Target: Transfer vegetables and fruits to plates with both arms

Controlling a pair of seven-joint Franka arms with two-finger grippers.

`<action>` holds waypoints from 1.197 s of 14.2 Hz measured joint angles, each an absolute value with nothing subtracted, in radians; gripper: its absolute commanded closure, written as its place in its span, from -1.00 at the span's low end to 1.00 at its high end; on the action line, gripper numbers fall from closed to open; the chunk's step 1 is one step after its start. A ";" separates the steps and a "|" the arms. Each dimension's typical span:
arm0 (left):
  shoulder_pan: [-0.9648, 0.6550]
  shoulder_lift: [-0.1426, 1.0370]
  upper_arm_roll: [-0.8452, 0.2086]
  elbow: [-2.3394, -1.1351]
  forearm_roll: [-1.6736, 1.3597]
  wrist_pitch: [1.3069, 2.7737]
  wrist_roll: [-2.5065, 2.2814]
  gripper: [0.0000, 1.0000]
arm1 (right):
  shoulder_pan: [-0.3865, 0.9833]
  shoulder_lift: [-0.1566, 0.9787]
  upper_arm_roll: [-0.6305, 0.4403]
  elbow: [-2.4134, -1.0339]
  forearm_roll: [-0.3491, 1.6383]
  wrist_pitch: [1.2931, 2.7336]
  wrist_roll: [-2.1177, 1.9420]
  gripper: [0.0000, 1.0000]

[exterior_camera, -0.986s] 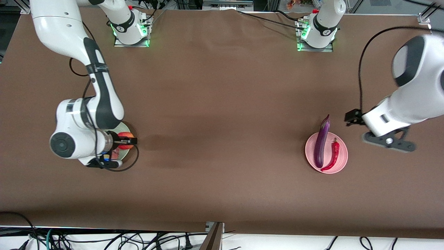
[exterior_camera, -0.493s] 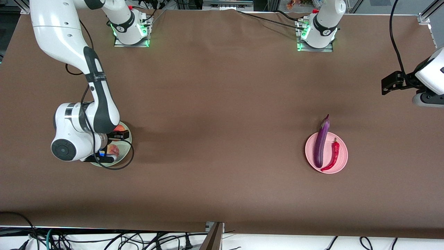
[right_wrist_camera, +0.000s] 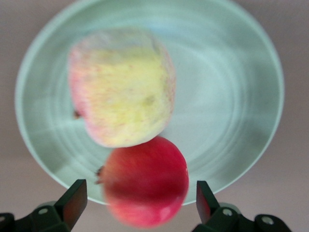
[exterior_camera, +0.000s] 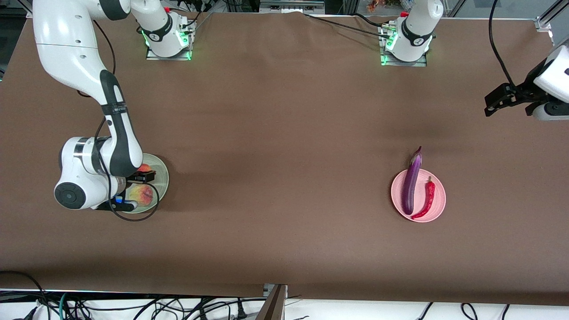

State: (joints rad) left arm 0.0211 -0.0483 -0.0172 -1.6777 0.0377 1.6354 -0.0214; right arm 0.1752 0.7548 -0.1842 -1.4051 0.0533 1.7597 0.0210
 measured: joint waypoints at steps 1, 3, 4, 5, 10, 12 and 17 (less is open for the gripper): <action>0.021 -0.048 -0.014 -1.678 0.037 1.635 -0.017 -1.00 | 0.175 0.730 -0.185 -1.389 0.053 1.737 0.005 -1.00; 0.018 -0.048 -0.015 -1.678 0.037 1.633 -0.015 -1.00 | 0.175 0.661 -0.196 -1.348 0.053 1.662 -0.021 -1.00; 0.016 -0.048 -0.015 -1.678 0.037 1.625 -0.015 -1.00 | 0.175 0.622 -0.203 -1.321 0.053 1.614 -0.027 -1.00; 0.014 -0.048 -0.016 -1.678 0.037 1.615 -0.014 -1.00 | 0.175 0.579 -0.208 -1.294 0.053 1.567 -0.031 -1.00; 0.011 -0.043 -0.019 -1.670 0.037 1.597 -0.013 -1.00 | 0.177 0.392 -0.205 -1.243 0.053 1.473 -0.032 -1.00; 0.010 -0.042 -0.020 -1.667 0.037 1.591 -0.013 -1.00 | 0.177 0.338 -0.196 -1.245 0.052 1.456 -0.034 -1.00; 0.011 -0.038 -0.018 -1.666 0.036 1.575 0.006 -1.00 | 0.145 0.196 -0.124 -1.320 -0.009 1.426 -0.037 -1.00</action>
